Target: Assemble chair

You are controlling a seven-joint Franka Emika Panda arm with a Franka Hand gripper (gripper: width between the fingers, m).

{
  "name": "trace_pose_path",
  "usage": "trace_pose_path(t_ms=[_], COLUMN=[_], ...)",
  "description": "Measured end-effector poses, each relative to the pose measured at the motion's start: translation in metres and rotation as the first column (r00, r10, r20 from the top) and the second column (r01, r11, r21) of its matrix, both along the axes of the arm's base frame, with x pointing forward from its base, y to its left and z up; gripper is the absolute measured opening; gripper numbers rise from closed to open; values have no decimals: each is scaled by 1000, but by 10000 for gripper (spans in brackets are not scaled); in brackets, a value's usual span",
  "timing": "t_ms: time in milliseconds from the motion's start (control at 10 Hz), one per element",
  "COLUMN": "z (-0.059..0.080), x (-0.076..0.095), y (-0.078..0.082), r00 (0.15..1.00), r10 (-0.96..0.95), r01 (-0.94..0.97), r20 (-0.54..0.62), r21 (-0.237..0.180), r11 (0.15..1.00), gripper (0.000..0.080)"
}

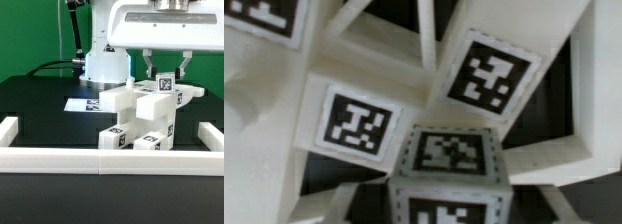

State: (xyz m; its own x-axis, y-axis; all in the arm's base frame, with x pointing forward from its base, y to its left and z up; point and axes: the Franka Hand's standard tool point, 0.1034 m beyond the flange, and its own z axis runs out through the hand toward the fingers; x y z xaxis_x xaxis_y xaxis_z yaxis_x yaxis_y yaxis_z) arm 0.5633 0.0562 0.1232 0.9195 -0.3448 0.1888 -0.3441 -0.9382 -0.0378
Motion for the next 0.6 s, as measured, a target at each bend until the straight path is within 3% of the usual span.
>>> trace_pose_path(t_ms=[600], z=[0], x=[0], y=[0], r00=[943], r10=[-333], r01=[332], r20=[-1], r21=[69], r11=[941], gripper=[287])
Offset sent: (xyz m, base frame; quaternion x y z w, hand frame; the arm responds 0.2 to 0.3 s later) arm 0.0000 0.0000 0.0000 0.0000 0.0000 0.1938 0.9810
